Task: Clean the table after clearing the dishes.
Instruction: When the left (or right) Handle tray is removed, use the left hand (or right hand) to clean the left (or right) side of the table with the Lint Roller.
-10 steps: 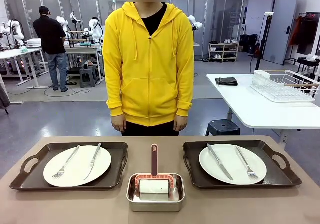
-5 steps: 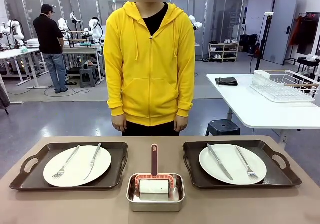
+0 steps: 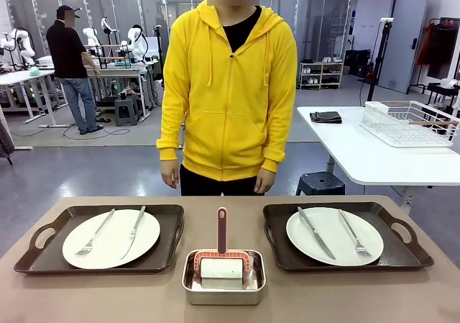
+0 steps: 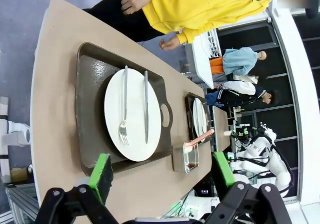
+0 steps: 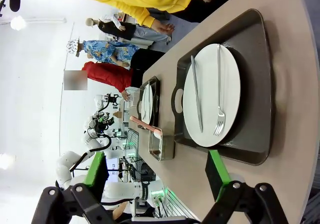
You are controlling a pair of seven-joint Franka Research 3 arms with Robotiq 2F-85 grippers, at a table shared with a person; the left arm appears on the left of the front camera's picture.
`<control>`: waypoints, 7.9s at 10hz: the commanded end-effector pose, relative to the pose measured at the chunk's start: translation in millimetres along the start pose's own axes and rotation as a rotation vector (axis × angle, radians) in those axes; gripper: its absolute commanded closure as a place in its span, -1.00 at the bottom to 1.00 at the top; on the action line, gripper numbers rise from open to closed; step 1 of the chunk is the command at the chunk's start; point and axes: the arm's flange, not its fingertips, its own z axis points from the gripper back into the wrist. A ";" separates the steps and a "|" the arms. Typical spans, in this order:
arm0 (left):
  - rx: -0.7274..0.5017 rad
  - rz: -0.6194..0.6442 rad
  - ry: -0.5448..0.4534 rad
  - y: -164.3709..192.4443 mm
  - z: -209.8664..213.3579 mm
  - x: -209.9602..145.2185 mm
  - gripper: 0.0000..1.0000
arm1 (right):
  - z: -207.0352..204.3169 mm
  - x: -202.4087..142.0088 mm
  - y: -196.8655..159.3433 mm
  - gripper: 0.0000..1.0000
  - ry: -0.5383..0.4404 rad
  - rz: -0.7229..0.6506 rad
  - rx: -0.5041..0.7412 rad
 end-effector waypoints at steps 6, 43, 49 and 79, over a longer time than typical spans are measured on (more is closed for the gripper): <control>-0.007 -0.004 -0.004 -0.5 3.2 -1.5 -1.00 | 1.4 -1.1 1.8 -0.99 0.002 0.003 0.007; 0.042 -0.395 0.211 -97.0 -48.7 59.9 -1.00 | 1.4 -1.1 1.8 -0.99 0.002 0.003 0.007; 0.106 -1.006 0.750 -284.7 -261.5 49.3 -1.00 | 1.4 -1.1 1.8 -0.99 0.002 0.003 0.007; 0.042 -1.490 1.530 -344.1 -612.9 -153.8 -1.00 | 1.4 -1.1 1.8 -0.99 0.002 0.003 0.007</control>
